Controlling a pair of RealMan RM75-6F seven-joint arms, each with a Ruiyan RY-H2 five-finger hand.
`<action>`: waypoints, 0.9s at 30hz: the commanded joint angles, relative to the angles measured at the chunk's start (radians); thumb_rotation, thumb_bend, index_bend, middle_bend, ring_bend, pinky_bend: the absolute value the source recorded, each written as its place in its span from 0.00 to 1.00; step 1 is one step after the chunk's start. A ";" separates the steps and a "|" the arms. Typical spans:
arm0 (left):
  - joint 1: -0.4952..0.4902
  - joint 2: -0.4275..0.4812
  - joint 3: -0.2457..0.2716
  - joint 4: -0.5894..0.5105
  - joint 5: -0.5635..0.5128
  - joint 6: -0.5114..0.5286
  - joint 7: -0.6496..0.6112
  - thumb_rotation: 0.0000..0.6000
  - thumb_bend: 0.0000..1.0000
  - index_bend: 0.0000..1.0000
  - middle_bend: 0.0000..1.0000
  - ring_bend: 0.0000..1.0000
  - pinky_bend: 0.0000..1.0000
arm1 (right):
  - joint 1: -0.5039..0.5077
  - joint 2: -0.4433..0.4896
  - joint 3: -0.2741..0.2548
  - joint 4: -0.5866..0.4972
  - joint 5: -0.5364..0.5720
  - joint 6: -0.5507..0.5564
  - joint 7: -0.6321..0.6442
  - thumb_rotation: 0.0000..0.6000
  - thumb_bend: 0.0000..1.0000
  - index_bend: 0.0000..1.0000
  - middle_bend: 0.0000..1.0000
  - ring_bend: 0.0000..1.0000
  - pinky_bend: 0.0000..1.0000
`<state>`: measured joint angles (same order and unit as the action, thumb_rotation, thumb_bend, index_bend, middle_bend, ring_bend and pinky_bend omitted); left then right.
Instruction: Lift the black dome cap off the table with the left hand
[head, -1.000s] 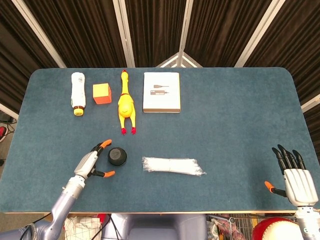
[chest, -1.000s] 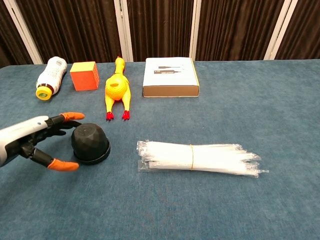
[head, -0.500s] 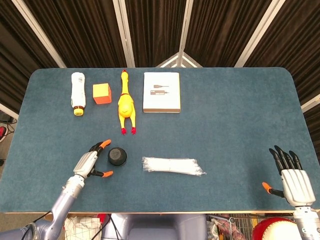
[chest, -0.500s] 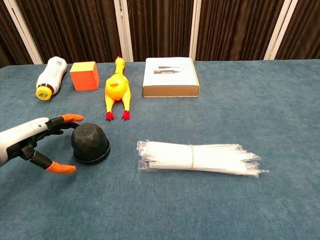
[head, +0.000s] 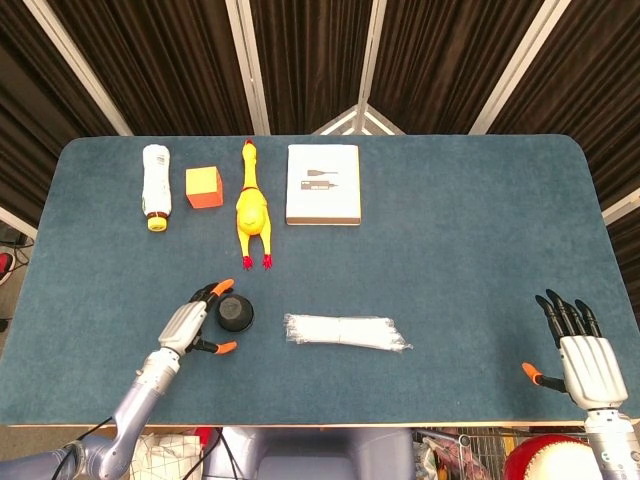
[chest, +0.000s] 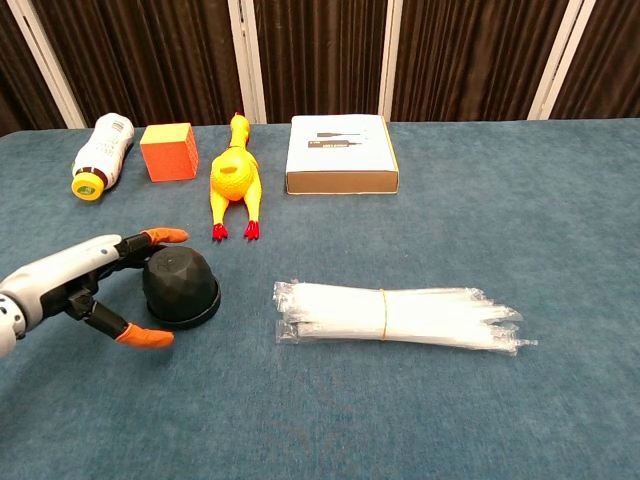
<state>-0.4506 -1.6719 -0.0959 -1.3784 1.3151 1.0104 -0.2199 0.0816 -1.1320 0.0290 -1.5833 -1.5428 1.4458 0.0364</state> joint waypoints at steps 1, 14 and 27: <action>0.001 -0.003 -0.003 -0.001 -0.007 0.007 0.019 1.00 0.13 0.04 0.14 0.00 0.00 | 0.000 0.000 -0.002 0.001 -0.002 -0.001 0.002 1.00 0.19 0.02 0.03 0.12 0.00; -0.016 0.012 -0.012 -0.031 -0.040 0.018 0.190 1.00 0.13 0.04 0.16 0.00 0.00 | 0.001 -0.008 -0.010 0.003 -0.009 -0.004 0.006 1.00 0.19 0.01 0.03 0.12 0.00; -0.017 -0.019 -0.013 -0.008 -0.069 0.011 0.208 1.00 0.14 0.04 0.17 0.00 0.00 | 0.014 -0.009 -0.006 0.007 -0.006 -0.020 0.015 1.00 0.19 0.02 0.03 0.12 0.00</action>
<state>-0.4674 -1.6864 -0.1098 -1.3902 1.2439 1.0221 -0.0079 0.0962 -1.1403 0.0231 -1.5767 -1.5483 1.4253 0.0514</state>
